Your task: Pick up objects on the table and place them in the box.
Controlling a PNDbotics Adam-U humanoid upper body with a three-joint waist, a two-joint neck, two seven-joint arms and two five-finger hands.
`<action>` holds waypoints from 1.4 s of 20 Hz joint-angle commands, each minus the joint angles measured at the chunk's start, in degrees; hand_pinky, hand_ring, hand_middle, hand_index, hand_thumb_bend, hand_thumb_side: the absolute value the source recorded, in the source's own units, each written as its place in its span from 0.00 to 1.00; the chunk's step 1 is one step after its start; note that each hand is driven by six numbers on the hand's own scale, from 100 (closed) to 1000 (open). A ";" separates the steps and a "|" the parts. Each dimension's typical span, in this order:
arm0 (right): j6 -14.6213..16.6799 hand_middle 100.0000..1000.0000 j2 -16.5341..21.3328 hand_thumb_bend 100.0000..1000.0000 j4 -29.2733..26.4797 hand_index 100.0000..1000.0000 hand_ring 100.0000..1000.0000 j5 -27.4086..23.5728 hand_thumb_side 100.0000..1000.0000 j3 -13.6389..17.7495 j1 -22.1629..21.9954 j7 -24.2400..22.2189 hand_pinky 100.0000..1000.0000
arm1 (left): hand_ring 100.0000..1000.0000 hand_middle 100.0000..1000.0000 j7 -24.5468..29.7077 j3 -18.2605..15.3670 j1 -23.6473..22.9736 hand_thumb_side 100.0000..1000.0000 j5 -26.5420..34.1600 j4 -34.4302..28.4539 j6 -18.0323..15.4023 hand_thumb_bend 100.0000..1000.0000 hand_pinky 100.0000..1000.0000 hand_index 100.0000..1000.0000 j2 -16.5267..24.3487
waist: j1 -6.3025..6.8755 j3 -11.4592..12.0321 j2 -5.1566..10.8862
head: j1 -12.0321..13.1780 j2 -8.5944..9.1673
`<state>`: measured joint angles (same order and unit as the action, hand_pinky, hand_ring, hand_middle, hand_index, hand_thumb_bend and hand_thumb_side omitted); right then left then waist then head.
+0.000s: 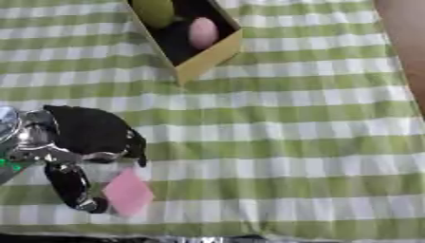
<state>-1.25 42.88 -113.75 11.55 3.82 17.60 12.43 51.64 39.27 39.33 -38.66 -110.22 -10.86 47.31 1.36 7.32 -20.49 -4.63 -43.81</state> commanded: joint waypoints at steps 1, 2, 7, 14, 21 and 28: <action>-0.01 0.70 0.81 0.00 -0.84 0.85 0.80 -0.31 0.52 0.79 0.30 0.29 0.89 | 0.74 0.68 0.33 -0.36 0.58 0.22 -0.03 -0.37 -0.20 0.36 0.77 0.74 0.47 | -0.11 -0.16 1.69 | 0.02 -0.31; -0.02 0.70 0.79 0.00 -0.84 0.85 0.80 -0.32 0.52 0.84 0.27 0.33 0.89 | 0.74 0.68 0.33 -0.40 0.60 0.22 0.10 -0.51 -0.07 0.36 0.77 0.74 0.40 | -0.10 -0.17 1.70 | 0.03 -0.31; -0.18 0.69 0.65 0.00 -0.84 0.85 0.80 -0.39 0.52 1.15 0.19 0.70 0.89 | 0.73 0.68 -0.04 -0.76 0.01 0.21 0.01 -1.61 0.64 0.35 0.76 0.76 0.40 | -0.11 -0.21 1.71 | 0.05 -0.31; -0.41 0.69 0.42 0.00 -0.84 0.85 0.80 -0.47 0.52 1.45 0.22 1.13 0.89 | 0.67 0.63 -6.23 -1.69 -2.78 0.17 -2.03 -2.75 2.10 0.27 0.71 0.70 1.21 | -0.16 -0.23 1.62 | -0.02 -0.31; -0.69 0.69 0.33 0.00 -0.84 0.85 0.80 -0.52 0.52 1.53 0.16 1.28 0.89 | 0.60 0.56 -9.26 -2.07 -3.60 0.18 -2.66 -2.97 3.30 0.21 0.66 0.60 1.55 | -0.29 -0.01 1.61 | -0.07 -0.31; -0.86 0.69 0.39 0.00 -0.84 0.85 0.80 -0.52 0.53 1.63 -0.09 1.38 0.89 | 0.57 0.52 -8.97 -4.56 -3.33 0.09 0.81 -4.31 6.08 0.13 0.64 0.56 2.25 | -0.25 0.19 1.71 | -0.22 -0.31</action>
<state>-2.03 42.11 -113.75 11.40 4.57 17.12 13.64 42.79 36.15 35.35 -38.54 -113.48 -5.35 47.76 1.36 7.45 -20.49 -4.69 -43.81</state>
